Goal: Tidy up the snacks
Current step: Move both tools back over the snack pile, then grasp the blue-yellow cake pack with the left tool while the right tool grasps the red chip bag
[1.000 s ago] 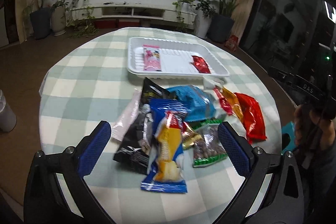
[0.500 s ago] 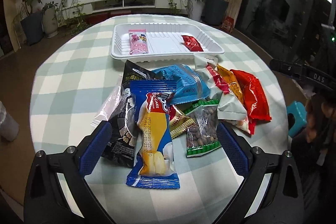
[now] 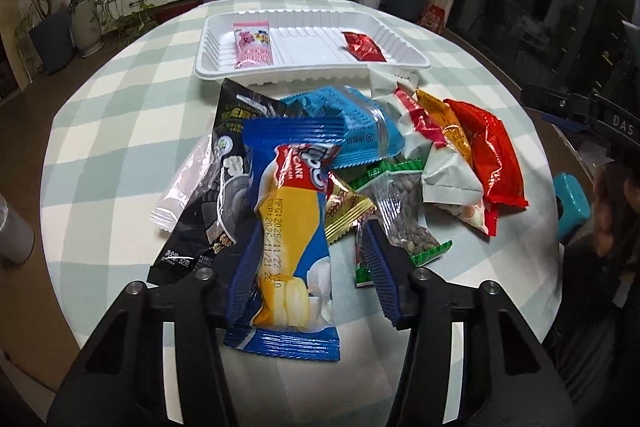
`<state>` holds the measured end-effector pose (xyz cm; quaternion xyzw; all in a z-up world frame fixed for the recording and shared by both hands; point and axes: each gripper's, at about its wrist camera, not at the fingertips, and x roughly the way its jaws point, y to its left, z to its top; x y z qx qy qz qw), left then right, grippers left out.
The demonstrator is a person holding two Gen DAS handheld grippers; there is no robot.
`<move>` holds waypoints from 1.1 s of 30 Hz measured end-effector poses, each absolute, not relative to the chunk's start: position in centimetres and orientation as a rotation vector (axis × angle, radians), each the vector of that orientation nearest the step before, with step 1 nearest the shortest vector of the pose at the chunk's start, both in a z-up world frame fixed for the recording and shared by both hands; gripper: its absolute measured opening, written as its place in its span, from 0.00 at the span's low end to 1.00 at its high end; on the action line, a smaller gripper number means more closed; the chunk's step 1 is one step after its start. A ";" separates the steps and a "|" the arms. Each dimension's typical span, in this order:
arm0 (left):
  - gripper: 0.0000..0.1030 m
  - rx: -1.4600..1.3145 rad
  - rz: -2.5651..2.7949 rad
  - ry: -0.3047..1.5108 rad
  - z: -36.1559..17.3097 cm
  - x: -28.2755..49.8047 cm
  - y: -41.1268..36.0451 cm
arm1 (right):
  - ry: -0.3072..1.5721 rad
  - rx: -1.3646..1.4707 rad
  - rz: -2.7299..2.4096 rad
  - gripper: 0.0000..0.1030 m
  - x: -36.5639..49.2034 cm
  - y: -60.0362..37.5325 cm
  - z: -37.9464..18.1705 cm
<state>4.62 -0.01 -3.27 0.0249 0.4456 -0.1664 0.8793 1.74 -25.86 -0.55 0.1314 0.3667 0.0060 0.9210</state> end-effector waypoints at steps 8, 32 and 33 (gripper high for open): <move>0.29 0.047 -0.344 0.959 -4.0 5.0 0.1 | 0.759 0.266 0.011 0.90 1.8 -25.8 -0.8; 0.25 0.007 -0.417 0.927 -2.9 3.8 0.3 | 0.920 0.177 0.043 0.90 2.3 -23.2 -3.6; 0.25 0.007 -0.420 0.929 -2.9 3.9 0.3 | 0.936 0.187 0.049 0.90 2.5 -23.2 -3.9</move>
